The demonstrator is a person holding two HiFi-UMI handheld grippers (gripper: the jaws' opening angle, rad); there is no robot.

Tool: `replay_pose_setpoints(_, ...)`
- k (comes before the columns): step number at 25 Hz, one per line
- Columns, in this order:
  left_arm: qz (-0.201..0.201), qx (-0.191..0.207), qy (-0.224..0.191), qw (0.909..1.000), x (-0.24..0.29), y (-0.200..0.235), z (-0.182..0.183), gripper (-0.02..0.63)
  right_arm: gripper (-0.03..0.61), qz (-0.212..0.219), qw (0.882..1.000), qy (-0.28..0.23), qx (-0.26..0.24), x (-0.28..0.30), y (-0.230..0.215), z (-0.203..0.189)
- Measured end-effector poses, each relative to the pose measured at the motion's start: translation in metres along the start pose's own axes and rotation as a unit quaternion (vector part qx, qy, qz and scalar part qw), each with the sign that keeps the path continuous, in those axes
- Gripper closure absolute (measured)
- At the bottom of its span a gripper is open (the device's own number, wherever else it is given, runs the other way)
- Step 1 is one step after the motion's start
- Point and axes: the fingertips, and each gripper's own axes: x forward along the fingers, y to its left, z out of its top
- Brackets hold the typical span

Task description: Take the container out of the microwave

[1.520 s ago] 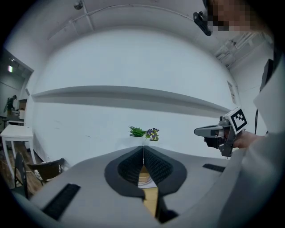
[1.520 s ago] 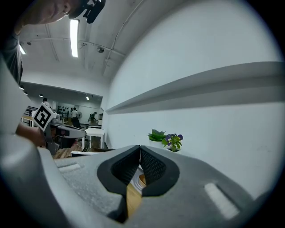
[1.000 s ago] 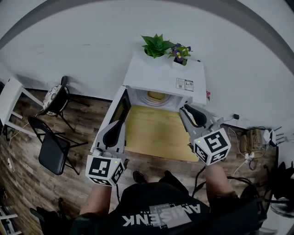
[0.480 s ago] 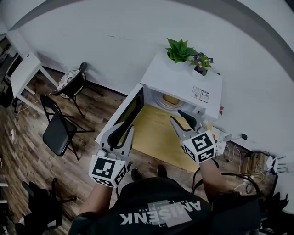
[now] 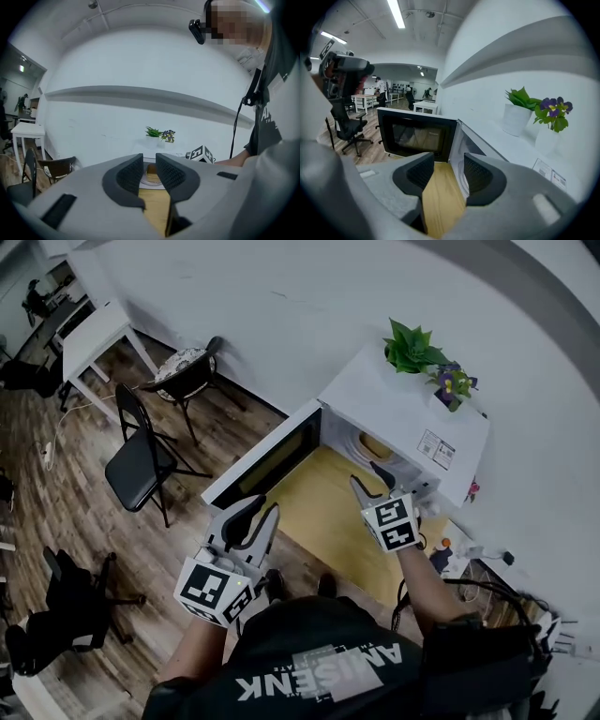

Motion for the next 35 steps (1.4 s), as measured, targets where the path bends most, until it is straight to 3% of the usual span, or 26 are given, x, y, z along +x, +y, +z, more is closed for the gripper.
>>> replay_pose_setpoints(6, 0.041, 0.001, 0.003, 0.9992, -0.012, 0.000, 0.004, 0.548, 0.394, 0.004, 1.000, 0.018, -0.012, 0.045, -0.016, -0.021)
replay_pose_setpoints(11, 0.067, 0.001, 0.002, 0.9977, -0.017, -0.001, 0.000, 0.548, 0.394, -0.003, 0.998, 0.061, -0.024, 0.076, -0.036, -0.046)
replay_pose_setpoints(18, 0.108, 0.001, 0.009, 0.9941, -0.020, 0.008, 0.000, 0.548, 0.396, -0.034, 0.993, 0.107, -0.043, 0.116, -0.066, -0.073)
replay_pose_setpoints(24, 0.118, -0.004, 0.015, 0.9929, -0.017, 0.013, -0.003, 0.548, 0.396, -0.058, 0.988, 0.135, -0.053, 0.132, -0.085, -0.090)
replay_pose_setpoints(31, 0.136, -0.007, 0.024, 0.9904, -0.021, 0.019, -0.010, 0.548, 0.396, -0.043, 0.981, 0.166, -0.095, 0.147, -0.085, -0.107)
replay_pose_setpoints(35, 0.137, -0.011, 0.028, 0.9901, -0.022, 0.020, -0.013, 0.548, 0.427, -0.042, 0.975, 0.179, -0.124, 0.149, -0.085, -0.112)
